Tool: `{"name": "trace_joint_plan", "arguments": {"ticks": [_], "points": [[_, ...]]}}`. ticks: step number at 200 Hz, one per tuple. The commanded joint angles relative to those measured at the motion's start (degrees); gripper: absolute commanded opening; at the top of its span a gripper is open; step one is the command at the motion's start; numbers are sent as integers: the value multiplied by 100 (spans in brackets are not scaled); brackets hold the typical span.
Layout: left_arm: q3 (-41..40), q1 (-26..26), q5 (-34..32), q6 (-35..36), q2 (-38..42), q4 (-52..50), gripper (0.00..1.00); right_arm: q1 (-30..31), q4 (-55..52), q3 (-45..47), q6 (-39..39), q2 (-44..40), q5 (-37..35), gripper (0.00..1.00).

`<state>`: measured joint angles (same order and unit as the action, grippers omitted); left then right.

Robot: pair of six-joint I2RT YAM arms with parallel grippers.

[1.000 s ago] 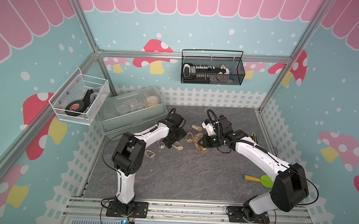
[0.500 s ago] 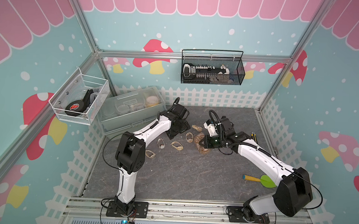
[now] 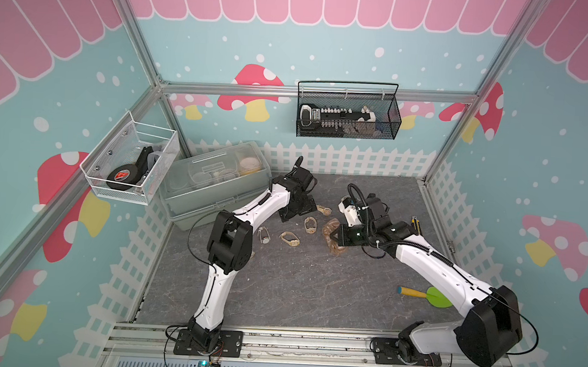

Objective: Wipe the watch dial
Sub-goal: Place the watch at the center of the board, then pick up the watch at the center of the board.

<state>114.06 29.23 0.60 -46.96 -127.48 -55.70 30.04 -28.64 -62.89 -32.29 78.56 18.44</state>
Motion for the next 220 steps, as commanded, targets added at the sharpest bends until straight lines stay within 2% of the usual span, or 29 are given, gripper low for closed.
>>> {"name": "trace_joint_plan", "arguments": {"ticks": [1, 50, 111, 220], "points": [[381, 104, -122, 392, -276, -230, 96, -33, 65, 130, -57, -157, -69, 0], [1301, 299, -266, 705, -965, -713, 96, -86, 79, 349, -102, -295, -64, 0], [1862, 405, -348, 903, -1472, -1059, 95, -173, 78, 531, -102, -426, -33, 0], [2033, 496, -452, 996, -1888, -1248, 83, -376, 98, 730, -102, -518, 6, 0]]}}
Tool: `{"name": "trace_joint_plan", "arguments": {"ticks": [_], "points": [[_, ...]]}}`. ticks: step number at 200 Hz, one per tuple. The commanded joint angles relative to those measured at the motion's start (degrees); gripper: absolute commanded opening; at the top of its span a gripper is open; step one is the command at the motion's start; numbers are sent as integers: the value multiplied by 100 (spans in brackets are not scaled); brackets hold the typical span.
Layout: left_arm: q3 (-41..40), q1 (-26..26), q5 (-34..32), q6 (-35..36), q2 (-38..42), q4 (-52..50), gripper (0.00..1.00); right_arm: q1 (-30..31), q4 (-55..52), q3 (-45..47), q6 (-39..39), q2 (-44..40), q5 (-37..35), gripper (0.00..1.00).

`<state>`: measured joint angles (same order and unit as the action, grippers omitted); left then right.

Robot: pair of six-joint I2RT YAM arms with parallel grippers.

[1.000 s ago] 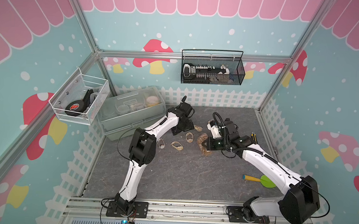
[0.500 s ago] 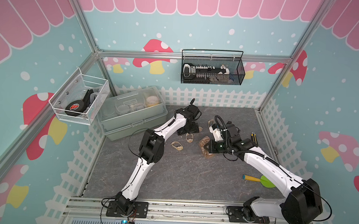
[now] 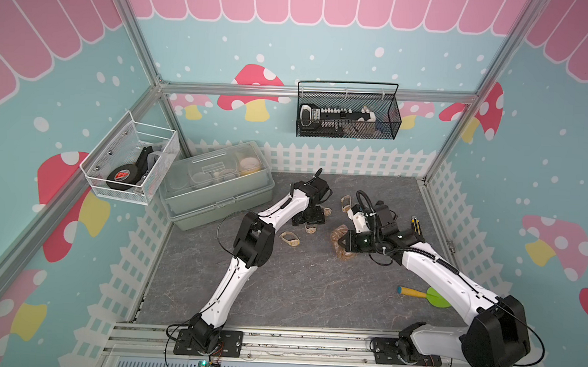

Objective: Wipe the watch dial
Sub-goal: Pick up the watch at the center of the board.

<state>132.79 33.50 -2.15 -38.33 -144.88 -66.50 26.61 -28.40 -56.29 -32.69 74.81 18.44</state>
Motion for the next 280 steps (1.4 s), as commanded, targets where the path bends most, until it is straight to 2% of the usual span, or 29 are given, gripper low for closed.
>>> {"name": "trace_joint_plan", "arguments": {"ticks": [1, 94, 148, 207, 280], "points": [[159, 65, -170, 132, -151, -165, 83, -33, 73, 72, -62, -142, 9, 0], [321, 68, -162, 133, -409, -154, 69, -94, 72, 145, -78, -222, 2, 0], [284, 64, -166, 131, -431, -155, 54, -121, 63, 154, -71, -239, 2, 0], [68, 64, -186, 102, -319, -134, 45, -139, 72, 109, -54, -203, 37, 0], [-69, 57, -241, 63, -265, -55, 24, -147, 59, 135, -62, -256, 67, 0]]}}
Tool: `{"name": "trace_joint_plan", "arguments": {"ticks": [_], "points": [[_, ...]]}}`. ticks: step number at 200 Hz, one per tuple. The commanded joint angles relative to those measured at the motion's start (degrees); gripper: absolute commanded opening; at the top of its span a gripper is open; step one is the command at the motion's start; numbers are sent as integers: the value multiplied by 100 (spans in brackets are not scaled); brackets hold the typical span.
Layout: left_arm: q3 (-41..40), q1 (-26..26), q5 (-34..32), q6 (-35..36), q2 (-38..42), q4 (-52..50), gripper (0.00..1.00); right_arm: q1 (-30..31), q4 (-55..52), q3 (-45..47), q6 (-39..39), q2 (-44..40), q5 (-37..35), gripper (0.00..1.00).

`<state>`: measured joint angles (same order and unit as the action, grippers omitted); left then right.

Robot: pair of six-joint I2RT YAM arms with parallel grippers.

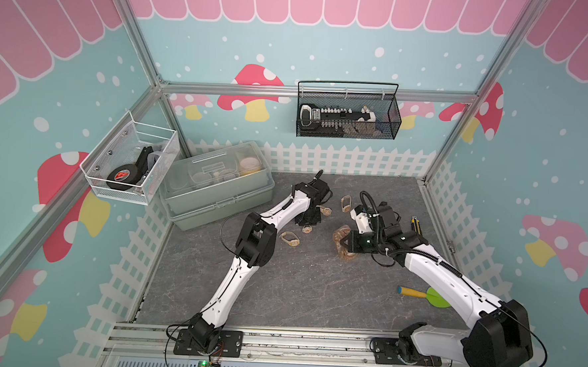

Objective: Wipe the watch dial
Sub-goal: Pick up the watch at the center of the board.

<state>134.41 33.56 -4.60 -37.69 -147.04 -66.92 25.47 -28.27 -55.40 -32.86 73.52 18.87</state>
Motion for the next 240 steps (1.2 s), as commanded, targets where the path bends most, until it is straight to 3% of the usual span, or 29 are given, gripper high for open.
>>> {"name": "trace_joint_plan", "arguments": {"ticks": [1, 46, 62, 141, 240], "points": [[-235, 48, 3, -1, -50, -14, 24, -34, 48, 46, -45, -127, 21, 0], [-560, -24, 36, -134, 127, 140, 12, -30, 50, 44, -49, -119, 21, 0], [-747, -82, 129, -245, 227, 234, 0, -35, 55, 29, -54, -105, 29, 0], [-2211, -276, 1009, -1525, 1247, 1337, 0, -25, 126, -241, -80, 166, 142, 0], [-3524, -495, 1460, -2947, 2530, 2866, 0, 49, 58, -555, -159, 198, 242, 0]]}}
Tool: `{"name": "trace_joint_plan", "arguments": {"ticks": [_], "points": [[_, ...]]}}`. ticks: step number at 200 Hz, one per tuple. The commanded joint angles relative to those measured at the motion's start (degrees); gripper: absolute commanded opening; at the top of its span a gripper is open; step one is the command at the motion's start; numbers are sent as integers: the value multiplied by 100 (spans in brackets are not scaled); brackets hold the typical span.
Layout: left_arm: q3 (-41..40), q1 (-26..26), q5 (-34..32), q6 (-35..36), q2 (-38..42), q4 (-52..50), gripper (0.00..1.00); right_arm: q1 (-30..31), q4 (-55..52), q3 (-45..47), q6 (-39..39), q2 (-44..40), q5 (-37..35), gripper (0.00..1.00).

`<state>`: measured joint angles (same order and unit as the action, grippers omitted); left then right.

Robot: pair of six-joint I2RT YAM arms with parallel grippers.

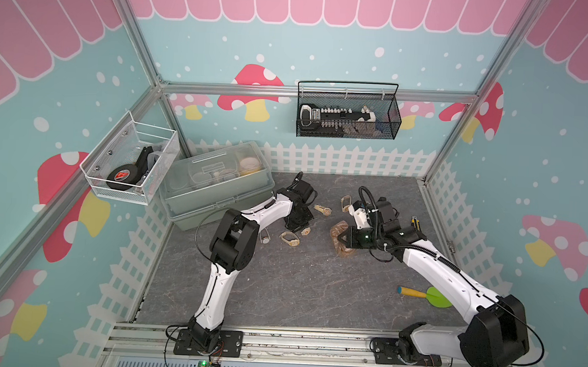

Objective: Wipe the watch dial
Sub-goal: Pick up the watch at the center of the board.

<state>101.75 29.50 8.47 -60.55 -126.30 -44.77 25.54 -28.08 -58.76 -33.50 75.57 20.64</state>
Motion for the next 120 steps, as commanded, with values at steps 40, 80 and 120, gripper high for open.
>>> {"name": "trace_joint_plan", "arguments": {"ticks": [40, 80, 120], "points": [[-706, -120, 212, -1385, 901, 1361, 0, 126, -48, -440, -61, 50, 1, 0], [-1279, -138, 217, -2094, 1410, 2358, 0, 171, -31, -638, -69, 182, -8, 0], [-2135, -163, 307, -2911, 1840, 3645, 0, 183, -15, -949, -10, 427, -33, 0]]}}
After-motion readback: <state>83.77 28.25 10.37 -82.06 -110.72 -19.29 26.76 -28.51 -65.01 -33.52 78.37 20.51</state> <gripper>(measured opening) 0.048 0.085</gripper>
